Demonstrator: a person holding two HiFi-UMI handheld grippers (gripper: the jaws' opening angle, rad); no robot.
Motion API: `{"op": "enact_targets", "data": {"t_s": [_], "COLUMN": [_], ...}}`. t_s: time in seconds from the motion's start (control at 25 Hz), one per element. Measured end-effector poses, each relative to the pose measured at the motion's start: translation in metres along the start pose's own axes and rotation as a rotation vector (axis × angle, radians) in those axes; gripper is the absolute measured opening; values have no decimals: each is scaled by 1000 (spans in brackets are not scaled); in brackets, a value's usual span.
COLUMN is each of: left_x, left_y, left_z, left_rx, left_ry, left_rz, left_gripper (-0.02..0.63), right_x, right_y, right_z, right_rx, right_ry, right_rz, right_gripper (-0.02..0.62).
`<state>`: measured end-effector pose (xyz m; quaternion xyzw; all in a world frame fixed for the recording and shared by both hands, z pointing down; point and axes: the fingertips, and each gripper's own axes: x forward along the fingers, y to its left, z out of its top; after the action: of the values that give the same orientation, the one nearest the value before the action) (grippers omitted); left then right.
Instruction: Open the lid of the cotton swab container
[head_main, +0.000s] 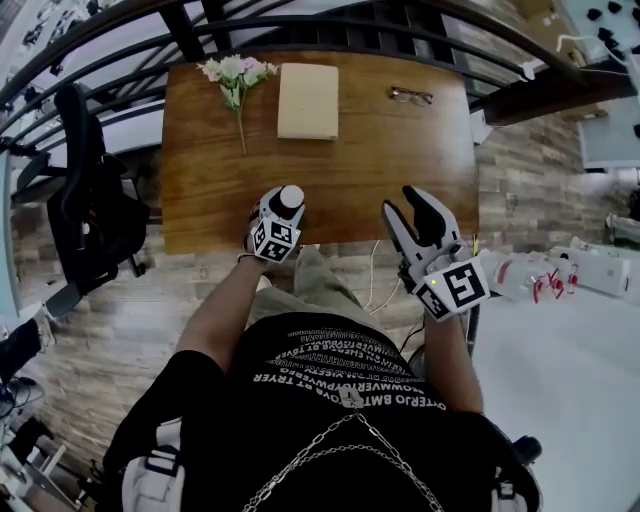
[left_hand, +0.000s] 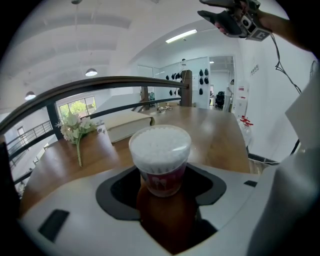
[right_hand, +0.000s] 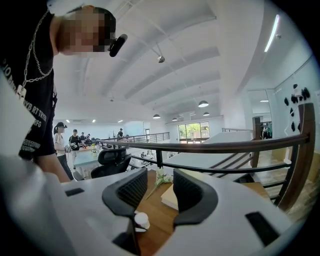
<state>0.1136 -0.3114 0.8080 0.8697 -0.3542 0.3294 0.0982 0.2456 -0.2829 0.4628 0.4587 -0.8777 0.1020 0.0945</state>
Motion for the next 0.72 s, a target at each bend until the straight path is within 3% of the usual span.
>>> {"op": "enact_targets", "data": {"t_s": [0.32,0.72], "left_x": [-9,-76], "left_y": [1,32], "left_z": [4,73], "left_rx": [13,47], "left_ry": [10,-51], "left_rz": [-57,-10], "left_gripper": [275,273], "right_x": [11,28], "right_y": [15,45], "right_z": [3,12], "right_rx": [-7,-7], "right_ry": [-4,-27], "right_rz": [26,81], "right_gripper": [141,140]}}
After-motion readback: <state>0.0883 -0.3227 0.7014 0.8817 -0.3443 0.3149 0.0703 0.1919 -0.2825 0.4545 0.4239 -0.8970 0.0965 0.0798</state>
